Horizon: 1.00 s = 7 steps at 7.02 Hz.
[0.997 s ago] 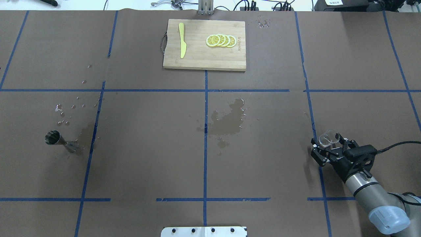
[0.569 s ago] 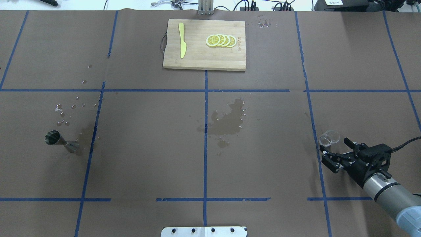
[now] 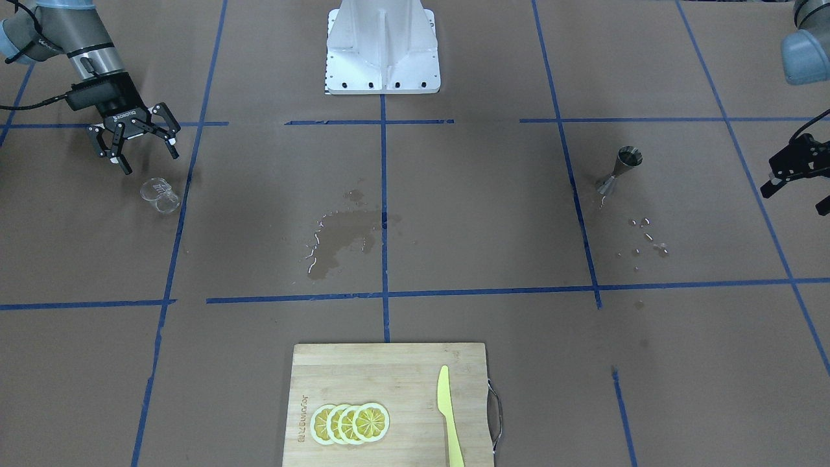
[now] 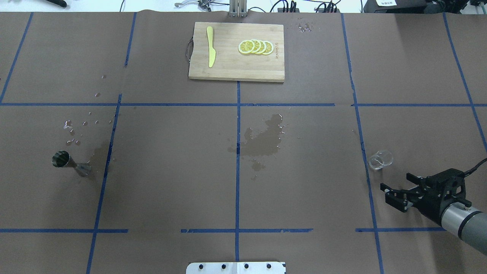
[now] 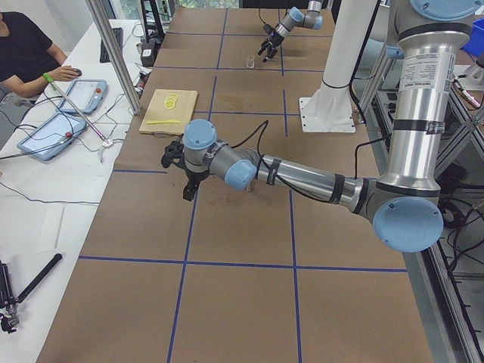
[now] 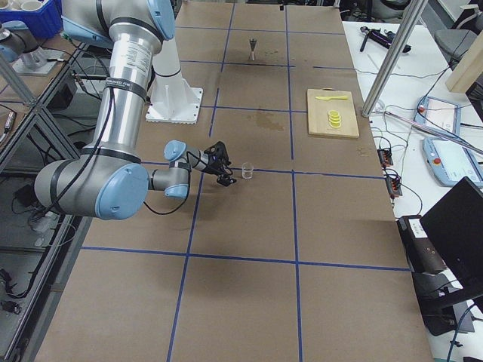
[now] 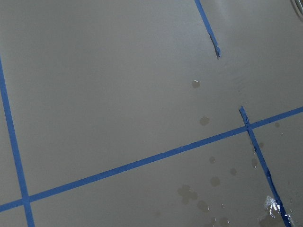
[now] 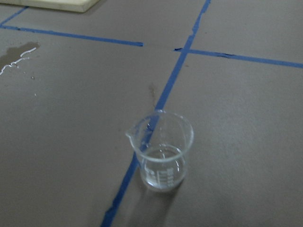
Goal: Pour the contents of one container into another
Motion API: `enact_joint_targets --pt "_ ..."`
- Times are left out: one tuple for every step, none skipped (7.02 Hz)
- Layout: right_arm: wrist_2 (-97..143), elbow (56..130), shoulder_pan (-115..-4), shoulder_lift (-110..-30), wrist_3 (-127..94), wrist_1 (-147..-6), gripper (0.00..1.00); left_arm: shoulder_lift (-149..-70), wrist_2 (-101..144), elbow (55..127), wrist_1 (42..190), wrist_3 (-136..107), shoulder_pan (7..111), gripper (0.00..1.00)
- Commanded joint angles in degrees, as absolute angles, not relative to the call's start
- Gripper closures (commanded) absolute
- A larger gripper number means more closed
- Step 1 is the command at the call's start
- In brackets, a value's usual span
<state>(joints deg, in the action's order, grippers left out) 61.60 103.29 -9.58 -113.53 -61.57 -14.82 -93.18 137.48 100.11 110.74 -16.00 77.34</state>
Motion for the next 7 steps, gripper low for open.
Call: enact_joint_targets --pt "77.86 103.01 -18.74 -115.93 -61.00 -14.94 0.01 -93.25 137.46 100.11 110.74 -16.00 77.34 0.00" --pt "90.23 102.92 -28.21 -115.67 -59.43 -15.64 0.01 -93.25 137.46 100.11 110.74 -16.00 77.34 0.00" --pt "96.79 102.31 -34.39 -115.40 -56.37 -17.21 0.01 -93.25 137.46 100.28 110.74 -16.00 77.34 0.00" --pt "105.03 102.39 -43.33 -114.01 -50.25 -22.45 0.01 -93.25 137.46 100.28 110.74 -16.00 77.34 0.00" --pt "113.64 102.48 -52.99 -111.21 -44.10 -29.90 0.01 -93.16 137.46 100.28 110.74 -16.00 77.34 0.00" --pt "121.39 102.65 -62.22 -107.88 -37.59 -39.80 0.00 -93.25 137.46 100.37 110.74 -16.00 77.34 0.00" --pt "124.94 102.40 -68.58 -104.36 -29.26 -49.30 0.00 -93.77 137.37 100.55 109.52 -15.82 77.34 0.00"
